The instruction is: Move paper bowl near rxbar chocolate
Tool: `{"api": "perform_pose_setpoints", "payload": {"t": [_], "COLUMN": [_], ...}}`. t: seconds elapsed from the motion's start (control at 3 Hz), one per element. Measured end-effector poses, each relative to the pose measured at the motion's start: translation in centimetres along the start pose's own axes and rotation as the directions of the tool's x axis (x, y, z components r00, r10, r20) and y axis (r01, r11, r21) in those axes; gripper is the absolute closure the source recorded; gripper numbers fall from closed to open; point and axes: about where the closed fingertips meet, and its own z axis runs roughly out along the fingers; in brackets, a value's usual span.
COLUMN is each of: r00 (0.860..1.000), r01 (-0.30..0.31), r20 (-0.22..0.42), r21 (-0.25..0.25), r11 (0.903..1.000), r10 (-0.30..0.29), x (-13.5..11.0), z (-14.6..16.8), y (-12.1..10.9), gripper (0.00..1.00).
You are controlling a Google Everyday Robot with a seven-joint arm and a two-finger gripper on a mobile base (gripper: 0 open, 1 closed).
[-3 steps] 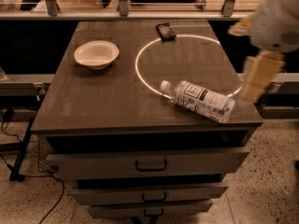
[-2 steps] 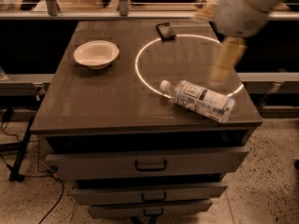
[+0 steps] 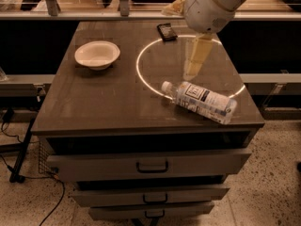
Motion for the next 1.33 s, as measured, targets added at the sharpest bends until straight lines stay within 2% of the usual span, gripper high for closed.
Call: {"api": "perform_pose_setpoints", "payload": {"t": [0.33,0.67,1.0,1.33], "r00": [0.991,0.966,0.930,0.919], "r01": [0.005,0.032,0.053,0.036], "r20": [0.132,0.258,0.364,0.391], "r21": [0.035,0.018,0.015,0.017], "r11": [0.9994,0.9993,0.9985,0.9992], "r10": [-0.009,-0.035,-0.055,-0.040], "x": [-2.5,-6.0,-10.7,-12.8], "z": [4.4,9.3,14.7,18.0], "y": [-2.6,-5.0,-8.7,-10.7], "gripper": [0.00,0.00,0.00,0.00]}}
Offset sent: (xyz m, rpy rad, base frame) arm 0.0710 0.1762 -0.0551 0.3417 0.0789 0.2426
